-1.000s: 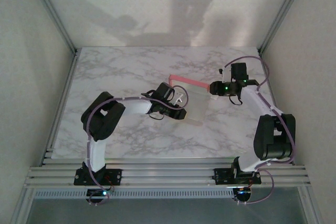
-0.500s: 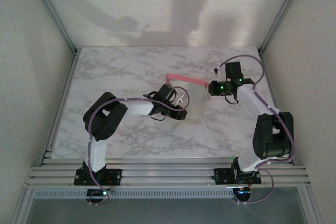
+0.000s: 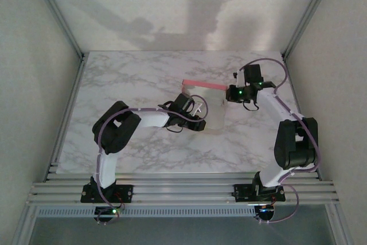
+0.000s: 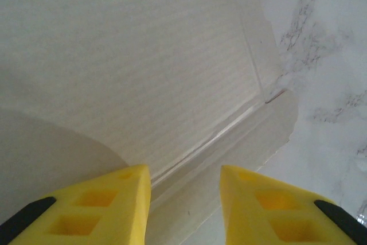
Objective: Fold the paper box
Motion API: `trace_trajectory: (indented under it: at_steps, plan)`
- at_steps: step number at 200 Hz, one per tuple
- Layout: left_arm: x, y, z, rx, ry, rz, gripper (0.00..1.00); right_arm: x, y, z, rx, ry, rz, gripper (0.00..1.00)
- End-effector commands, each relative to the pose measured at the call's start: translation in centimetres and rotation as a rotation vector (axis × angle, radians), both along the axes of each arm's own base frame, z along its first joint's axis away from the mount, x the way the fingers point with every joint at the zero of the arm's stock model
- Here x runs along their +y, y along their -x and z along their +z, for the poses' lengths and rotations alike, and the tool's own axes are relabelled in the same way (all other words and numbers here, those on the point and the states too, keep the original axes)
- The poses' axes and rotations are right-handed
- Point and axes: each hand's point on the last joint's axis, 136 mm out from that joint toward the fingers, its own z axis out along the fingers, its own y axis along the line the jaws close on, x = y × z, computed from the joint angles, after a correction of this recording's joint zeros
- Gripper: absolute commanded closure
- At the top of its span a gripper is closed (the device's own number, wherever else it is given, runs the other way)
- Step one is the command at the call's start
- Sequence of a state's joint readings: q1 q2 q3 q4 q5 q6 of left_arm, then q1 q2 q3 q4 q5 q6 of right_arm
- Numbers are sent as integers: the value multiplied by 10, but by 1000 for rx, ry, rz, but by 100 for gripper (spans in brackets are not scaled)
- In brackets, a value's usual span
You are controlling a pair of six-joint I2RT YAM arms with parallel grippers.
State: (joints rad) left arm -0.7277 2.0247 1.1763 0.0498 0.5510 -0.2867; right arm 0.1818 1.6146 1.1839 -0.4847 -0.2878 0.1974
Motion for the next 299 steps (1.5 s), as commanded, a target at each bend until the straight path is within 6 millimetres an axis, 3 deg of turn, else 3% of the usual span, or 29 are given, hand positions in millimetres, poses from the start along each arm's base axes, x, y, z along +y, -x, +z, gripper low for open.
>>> trace_trajectory:
  at_steps: [1, 58, 119, 151, 195, 226, 269, 299]
  plan:
    - [-1, 3, -17, 56, -18, 46, 62, 15, 2, -1, 50, -21, -24, 93]
    - [-6, -1, -2, 72, 54, 116, 63, 33, 2, -18, 51, 45, -36, 92]
    - [-3, 10, 0, 81, 45, 114, 63, 32, 5, -27, 23, 160, 83, 92]
    - [-6, 12, 19, 73, 89, 118, 63, 42, 8, -32, 34, 135, 164, 92]
    - [-8, 13, 85, 24, 205, 72, 61, 61, 9, -33, 25, 74, 286, 93]
    - [4, 13, 140, -20, 257, 18, 59, 75, 9, -32, 32, 35, 364, 92]
    - [58, -18, 203, -73, 349, 93, 59, 100, 14, -34, 32, 20, 478, 92]
    - [99, -53, 207, -154, 300, 200, 58, 124, 20, -31, 22, 21, 581, 92]
